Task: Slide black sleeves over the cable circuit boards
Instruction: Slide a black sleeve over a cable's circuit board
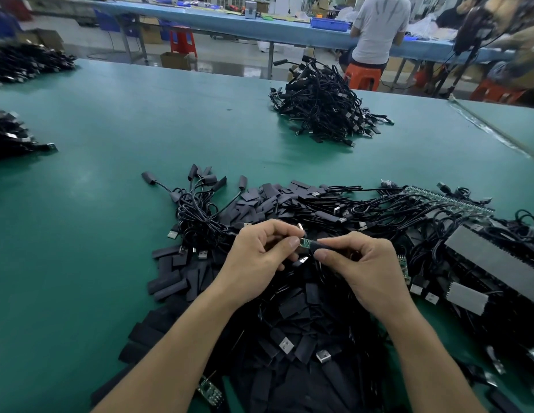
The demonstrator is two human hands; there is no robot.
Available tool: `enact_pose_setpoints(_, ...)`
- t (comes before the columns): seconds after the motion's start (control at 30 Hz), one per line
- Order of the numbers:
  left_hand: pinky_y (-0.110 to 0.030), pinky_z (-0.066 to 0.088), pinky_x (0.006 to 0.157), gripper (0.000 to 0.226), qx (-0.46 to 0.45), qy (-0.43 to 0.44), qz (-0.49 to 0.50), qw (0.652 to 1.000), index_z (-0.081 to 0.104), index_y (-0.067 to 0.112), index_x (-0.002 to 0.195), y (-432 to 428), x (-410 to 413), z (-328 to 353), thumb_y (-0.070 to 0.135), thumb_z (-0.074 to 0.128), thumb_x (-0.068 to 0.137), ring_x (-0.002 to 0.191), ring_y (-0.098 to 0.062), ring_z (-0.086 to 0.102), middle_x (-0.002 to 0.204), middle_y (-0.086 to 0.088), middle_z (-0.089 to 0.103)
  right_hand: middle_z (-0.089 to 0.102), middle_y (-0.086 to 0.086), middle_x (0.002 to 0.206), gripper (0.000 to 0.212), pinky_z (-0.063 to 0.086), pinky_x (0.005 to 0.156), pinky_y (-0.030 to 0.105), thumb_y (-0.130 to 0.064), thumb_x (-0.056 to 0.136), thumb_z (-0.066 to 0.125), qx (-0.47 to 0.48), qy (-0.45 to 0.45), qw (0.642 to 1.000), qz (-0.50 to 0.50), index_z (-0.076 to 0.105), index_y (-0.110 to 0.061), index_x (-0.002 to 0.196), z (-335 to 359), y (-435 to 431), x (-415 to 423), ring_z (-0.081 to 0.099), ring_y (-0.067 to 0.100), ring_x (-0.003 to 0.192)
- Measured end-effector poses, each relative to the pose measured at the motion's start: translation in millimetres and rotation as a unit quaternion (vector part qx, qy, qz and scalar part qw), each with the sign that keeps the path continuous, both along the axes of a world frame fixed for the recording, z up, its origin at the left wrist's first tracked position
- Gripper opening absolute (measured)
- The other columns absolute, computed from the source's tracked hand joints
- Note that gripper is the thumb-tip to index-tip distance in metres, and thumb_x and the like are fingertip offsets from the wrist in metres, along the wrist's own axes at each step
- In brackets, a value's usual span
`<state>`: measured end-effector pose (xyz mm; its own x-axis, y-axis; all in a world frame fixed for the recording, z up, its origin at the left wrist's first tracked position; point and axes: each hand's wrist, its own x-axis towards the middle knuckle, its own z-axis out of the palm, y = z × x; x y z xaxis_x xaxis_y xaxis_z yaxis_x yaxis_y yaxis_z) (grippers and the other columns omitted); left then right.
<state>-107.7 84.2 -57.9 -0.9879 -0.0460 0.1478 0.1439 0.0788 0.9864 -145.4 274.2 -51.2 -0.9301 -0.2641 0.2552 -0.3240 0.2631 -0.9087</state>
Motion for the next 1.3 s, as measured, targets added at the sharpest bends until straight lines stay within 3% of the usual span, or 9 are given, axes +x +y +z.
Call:
enact_pose_setpoints(0.3, -0.018, 0.051, 0.062, 0.015, -0.001, 0.015, -0.011, 1.000, 0.077, 0.018, 0.102, -0.2, 1.7, 0.6, 0.010, 0.069, 0.092, 0.069, -0.005, 0.065, 0.084, -0.006, 0.074, 0.070, -0.012, 0.088, 0.031, 0.049, 0.075, 0.014, -0.011, 0.074, 0.083, 0.004, 0.066, 0.998, 0.018, 0.075, -0.032, 0.095, 3.3, -7.9, 7.0, 0.068, 0.008, 0.085)
enact_pose_setpoints(0.43, -0.020, 0.054, 0.062, 0.019, 0.006, 0.027, 0.014, 1.000, 0.076, 0.022, 0.110, -0.2, 1.1, 0.1, 0.015, 0.068, 0.094, 0.076, -0.011, 0.070, 0.091, -0.005, 0.075, 0.069, -0.017, 0.089, 0.029, 0.046, 0.073, 0.011, -0.018, 0.075, 0.081, 0.002, 0.108, 0.994, -0.006, 0.071, -0.037, 0.095, 3.7, -12.3, 8.8, 0.067, 0.006, 0.085)
enact_pose_setpoints(0.6, -0.027, 0.057, 0.065, 0.012, 0.071, 0.018, 0.083, 0.994, 0.073, 0.014, 0.093, -1.9, -1.9, -3.3, 0.008, 0.078, 0.084, 0.076, -0.023, 0.073, 0.083, -0.009, 0.075, 0.069, -0.016, 0.086, 0.024, 0.044, 0.070, 0.009, -0.024, 0.073, 0.079, 0.004, 0.114, 0.993, -0.021, 0.072, -0.036, 0.092, 3.6, -11.9, 8.8, 0.065, 0.005, 0.081)
enact_pose_setpoints(0.8, -0.023, 0.057, 0.061, 0.013, 0.093, 0.014, 0.074, 0.993, 0.071, 0.008, 0.084, -1.7, -2.3, -1.8, 0.000, 0.080, 0.080, 0.065, -0.020, 0.072, 0.072, -0.011, 0.074, 0.070, -0.012, 0.086, 0.031, 0.046, 0.073, 0.011, -0.017, 0.072, 0.085, 0.034, 0.086, 0.996, 0.009, 0.073, -0.035, 0.095, 0.7, -8.1, 5.8, 0.066, 0.004, 0.084)
enact_pose_setpoints(1.1, -0.024, 0.058, 0.066, 0.017, 0.031, 0.013, 0.038, 0.999, 0.073, 0.019, 0.089, -0.3, 0.5, -1.1, 0.002, 0.077, 0.084, 0.073, -0.022, 0.075, 0.077, -0.006, 0.076, 0.069, -0.015, 0.086, 0.031, 0.045, 0.073, 0.008, -0.014, 0.075, 0.083, 0.051, 0.120, 0.991, -0.012, 0.072, -0.037, 0.093, -3.7, -10.7, 5.7, 0.066, 0.002, 0.085)
enact_pose_setpoints(1.3, -0.024, 0.059, 0.072, 0.028, -0.010, 0.029, 0.041, 0.999, 0.076, 0.025, 0.089, -0.2, -0.6, -4.0, -0.001, 0.079, 0.080, 0.076, -0.016, 0.074, 0.083, 0.000, 0.077, 0.069, -0.014, 0.088, 0.024, 0.046, 0.074, 0.009, -0.014, 0.077, 0.082, 0.066, 0.121, 0.990, -0.020, 0.076, -0.025, 0.098, -4.8, -9.2, 4.1, 0.065, 0.002, 0.086)
